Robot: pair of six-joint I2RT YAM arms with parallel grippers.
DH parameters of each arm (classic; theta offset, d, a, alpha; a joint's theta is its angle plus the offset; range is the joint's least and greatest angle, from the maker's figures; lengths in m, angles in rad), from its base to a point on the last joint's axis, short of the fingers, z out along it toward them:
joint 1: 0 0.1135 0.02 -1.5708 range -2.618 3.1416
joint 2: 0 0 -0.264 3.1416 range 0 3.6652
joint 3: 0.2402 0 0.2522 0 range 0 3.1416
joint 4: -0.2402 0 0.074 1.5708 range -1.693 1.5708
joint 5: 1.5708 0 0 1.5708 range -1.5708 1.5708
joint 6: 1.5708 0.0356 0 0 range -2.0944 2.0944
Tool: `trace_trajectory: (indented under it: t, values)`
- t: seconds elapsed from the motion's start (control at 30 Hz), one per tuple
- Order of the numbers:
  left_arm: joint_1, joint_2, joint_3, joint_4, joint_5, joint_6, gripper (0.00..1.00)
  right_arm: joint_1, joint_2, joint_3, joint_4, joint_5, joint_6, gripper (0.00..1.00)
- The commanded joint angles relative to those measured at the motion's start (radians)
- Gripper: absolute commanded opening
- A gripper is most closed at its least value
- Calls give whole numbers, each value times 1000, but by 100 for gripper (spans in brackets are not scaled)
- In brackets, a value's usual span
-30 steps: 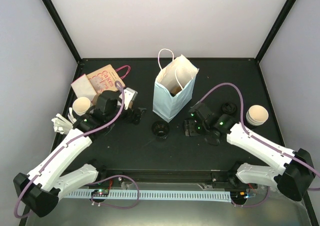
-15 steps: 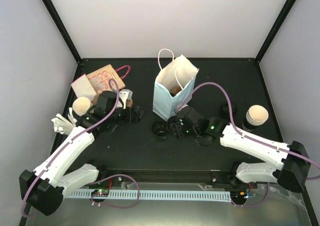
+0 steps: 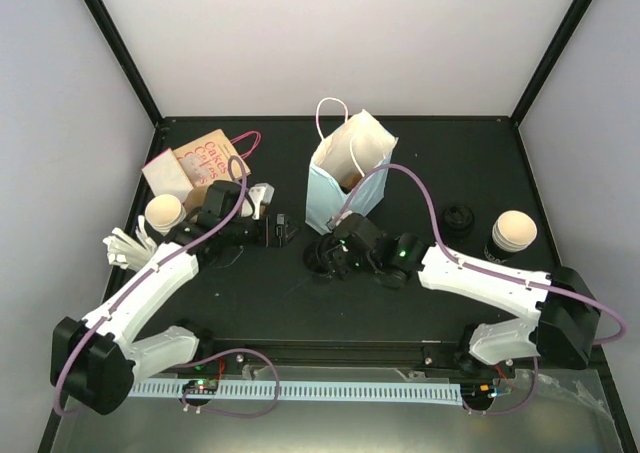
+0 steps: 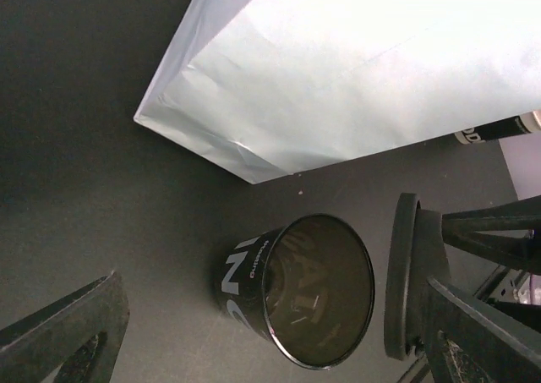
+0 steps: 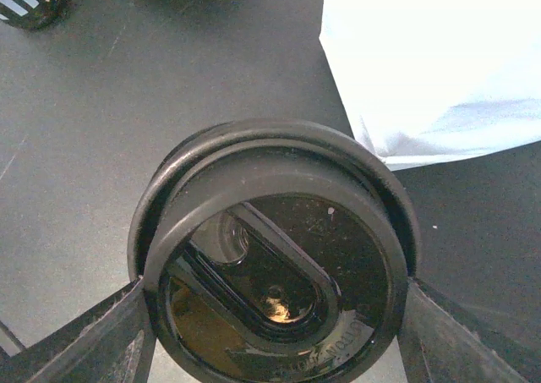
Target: Pack the takeout coffee
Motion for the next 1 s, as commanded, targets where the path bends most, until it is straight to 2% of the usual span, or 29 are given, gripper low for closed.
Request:
trace_trajectory:
  t: [0.0,0.67,0.97]
  values:
    - [8,29,-24,84,76,-51,95,14,31,40,37,18,-37,75]
    - [9,92,-71,131,125,-76,78,27,133,82,75,13,-72,75]
    - [9,107,-95,146,133,-82,76,28,174,101,66,4,-83,75]
